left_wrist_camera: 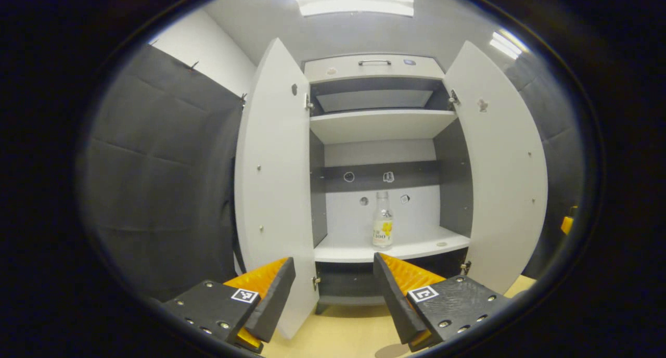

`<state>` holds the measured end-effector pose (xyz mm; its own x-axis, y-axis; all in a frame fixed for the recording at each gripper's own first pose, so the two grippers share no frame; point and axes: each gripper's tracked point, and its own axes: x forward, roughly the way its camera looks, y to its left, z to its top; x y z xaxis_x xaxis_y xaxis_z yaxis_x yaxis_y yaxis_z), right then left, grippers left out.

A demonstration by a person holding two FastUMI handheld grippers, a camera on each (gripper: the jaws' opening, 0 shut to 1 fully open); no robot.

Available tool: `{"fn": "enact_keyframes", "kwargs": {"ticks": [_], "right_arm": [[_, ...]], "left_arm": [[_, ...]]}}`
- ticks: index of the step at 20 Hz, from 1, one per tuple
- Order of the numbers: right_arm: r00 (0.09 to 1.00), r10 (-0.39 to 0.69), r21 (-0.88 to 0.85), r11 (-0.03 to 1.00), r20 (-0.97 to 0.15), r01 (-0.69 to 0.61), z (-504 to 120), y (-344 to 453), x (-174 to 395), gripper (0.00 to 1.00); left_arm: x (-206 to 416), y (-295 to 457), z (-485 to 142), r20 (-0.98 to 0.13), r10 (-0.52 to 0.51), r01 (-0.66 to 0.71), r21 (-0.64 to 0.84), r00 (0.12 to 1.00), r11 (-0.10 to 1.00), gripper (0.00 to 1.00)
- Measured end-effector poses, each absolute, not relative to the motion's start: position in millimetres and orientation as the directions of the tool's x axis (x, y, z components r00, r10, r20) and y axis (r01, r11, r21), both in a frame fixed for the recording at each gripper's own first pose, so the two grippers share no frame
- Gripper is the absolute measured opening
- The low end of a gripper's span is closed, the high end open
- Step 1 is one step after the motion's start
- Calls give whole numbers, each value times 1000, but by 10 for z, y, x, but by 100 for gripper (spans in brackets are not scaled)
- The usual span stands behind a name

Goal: Grasp the bottle in the cabinet with the left hand and place it on the coaster, then close the right door with the right hand and the left door with the left hand.

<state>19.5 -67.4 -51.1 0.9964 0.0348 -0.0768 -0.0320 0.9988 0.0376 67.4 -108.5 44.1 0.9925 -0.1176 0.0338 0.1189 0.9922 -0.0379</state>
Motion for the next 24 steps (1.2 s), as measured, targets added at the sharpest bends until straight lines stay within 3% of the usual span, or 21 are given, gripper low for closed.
{"fn": "enact_keyframes", "kwargs": {"ticks": [10, 24], "right_arm": [[994, -39, 0, 999, -103, 40, -578, -670, 329, 94], [952, -278, -27, 960, -130, 277, -634, -1003, 235, 94]], "left_arm": [[1713, -1658, 423, 25, -246, 248, -77, 969, 966, 88], [3099, -2253, 635, 68, -381, 386, -112, 922, 915, 88]]}}
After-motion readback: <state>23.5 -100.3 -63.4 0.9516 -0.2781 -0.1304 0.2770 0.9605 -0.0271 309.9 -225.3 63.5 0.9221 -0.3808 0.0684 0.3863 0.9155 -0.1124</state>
